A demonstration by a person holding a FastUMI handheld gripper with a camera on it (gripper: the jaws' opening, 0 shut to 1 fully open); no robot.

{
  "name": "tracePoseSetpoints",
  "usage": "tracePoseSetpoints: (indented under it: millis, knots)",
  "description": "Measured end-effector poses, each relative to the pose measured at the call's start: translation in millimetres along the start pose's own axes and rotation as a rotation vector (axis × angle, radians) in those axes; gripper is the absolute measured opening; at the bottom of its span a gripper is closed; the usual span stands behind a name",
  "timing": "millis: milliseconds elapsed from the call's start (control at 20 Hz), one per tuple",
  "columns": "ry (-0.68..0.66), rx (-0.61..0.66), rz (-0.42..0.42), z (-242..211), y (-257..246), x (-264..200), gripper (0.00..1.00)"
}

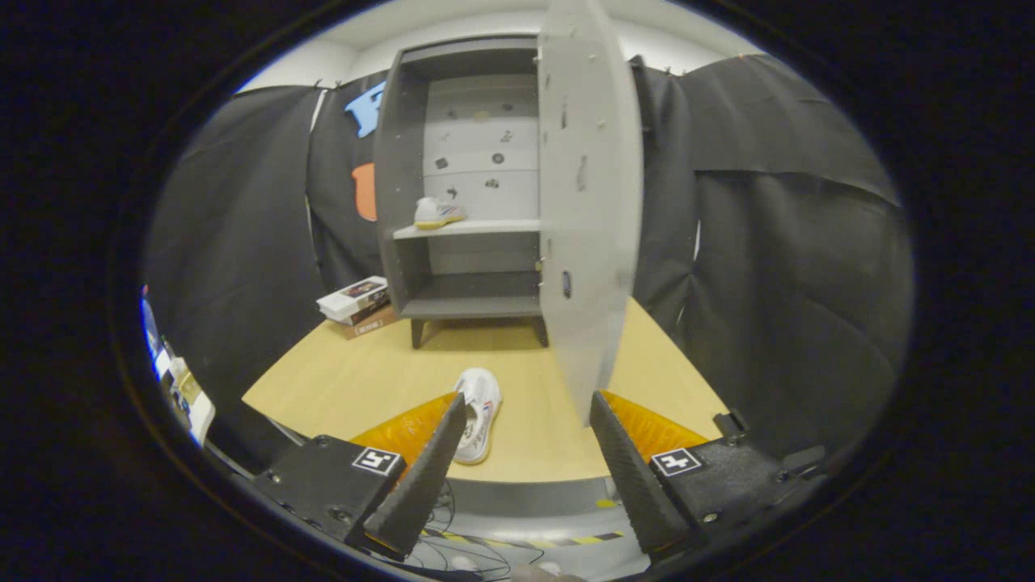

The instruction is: Open the shoe cabinet door, grab the shoes and put them into the shoe cabinet, then close the shoe cabinet door.

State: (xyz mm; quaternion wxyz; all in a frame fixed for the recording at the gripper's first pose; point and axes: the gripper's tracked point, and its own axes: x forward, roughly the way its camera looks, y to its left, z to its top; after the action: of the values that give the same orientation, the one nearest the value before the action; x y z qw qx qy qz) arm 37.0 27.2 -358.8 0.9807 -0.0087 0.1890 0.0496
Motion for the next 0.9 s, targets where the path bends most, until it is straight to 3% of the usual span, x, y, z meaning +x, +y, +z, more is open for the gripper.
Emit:
tracePoseSetpoints:
  millis: [450,900]
  knots:
    - [0.137,-0.032,0.129,-66,98,126,0.98]
    - [0.295,0.063,0.095,-117,114,211,0.97]
